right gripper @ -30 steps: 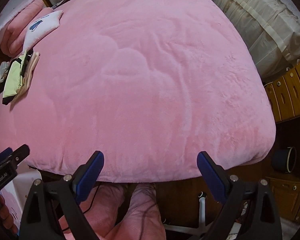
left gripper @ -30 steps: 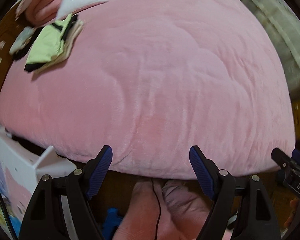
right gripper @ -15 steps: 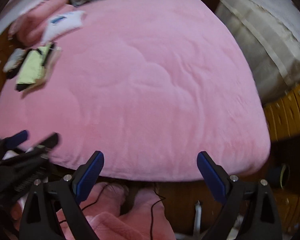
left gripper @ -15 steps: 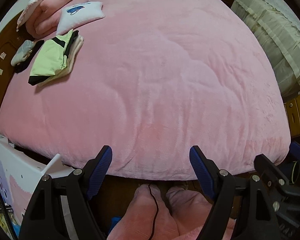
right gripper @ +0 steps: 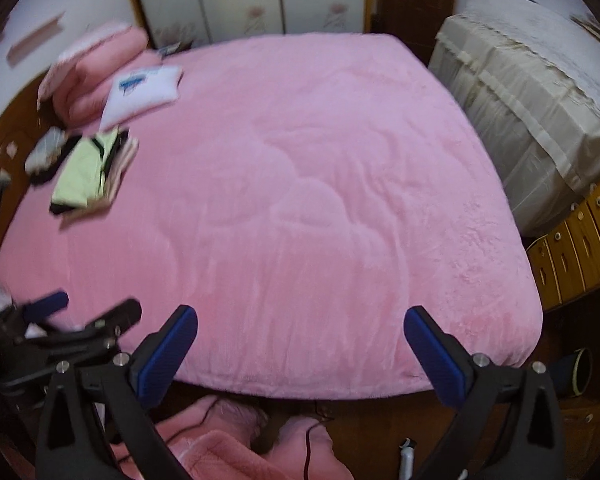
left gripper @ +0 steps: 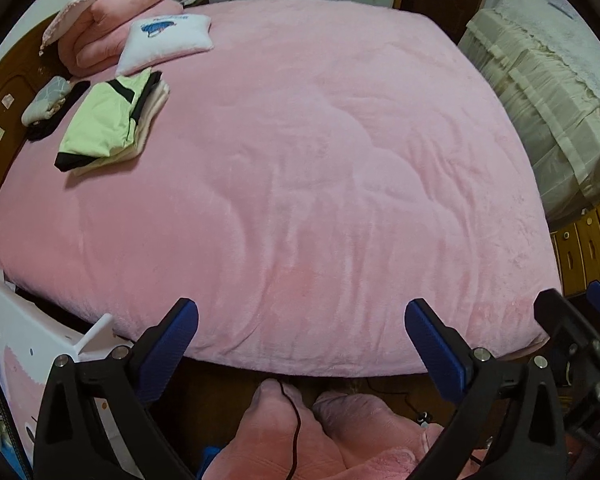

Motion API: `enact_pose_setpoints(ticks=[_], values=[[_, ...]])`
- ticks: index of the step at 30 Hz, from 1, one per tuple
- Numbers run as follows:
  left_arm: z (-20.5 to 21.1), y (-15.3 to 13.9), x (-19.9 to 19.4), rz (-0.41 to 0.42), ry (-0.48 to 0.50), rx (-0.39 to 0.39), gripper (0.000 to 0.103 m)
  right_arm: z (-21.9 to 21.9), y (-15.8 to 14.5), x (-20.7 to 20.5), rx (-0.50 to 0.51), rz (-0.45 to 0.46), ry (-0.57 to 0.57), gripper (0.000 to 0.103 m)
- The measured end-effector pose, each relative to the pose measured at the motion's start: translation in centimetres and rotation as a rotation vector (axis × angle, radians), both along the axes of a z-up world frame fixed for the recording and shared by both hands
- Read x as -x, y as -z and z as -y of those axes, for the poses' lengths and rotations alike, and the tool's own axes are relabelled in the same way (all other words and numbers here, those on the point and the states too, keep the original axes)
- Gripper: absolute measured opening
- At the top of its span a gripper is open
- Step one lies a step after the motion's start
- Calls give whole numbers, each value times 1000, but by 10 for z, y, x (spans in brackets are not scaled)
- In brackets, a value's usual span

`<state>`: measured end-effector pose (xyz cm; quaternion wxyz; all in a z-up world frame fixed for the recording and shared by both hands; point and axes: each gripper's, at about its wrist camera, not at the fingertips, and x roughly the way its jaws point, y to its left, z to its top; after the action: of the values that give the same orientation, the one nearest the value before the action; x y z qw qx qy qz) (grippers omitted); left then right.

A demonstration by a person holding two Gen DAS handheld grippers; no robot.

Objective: Fold large clothes

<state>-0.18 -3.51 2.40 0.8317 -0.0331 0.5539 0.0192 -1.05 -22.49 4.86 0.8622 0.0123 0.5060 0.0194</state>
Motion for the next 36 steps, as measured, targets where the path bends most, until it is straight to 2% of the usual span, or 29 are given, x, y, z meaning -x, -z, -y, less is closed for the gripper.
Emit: enact_pose_setpoints(ticks=[5,18,36], values=[[1,-6,2,31,-15,-6,102,0,3,-4,5,-17,-18,103],[16,-10,1,46,1,-40,102,1,2,-1,4,-17,-19,103],[21,-8,0,32,2,-41,102,1,4,-1,6,-21,-15,103]])
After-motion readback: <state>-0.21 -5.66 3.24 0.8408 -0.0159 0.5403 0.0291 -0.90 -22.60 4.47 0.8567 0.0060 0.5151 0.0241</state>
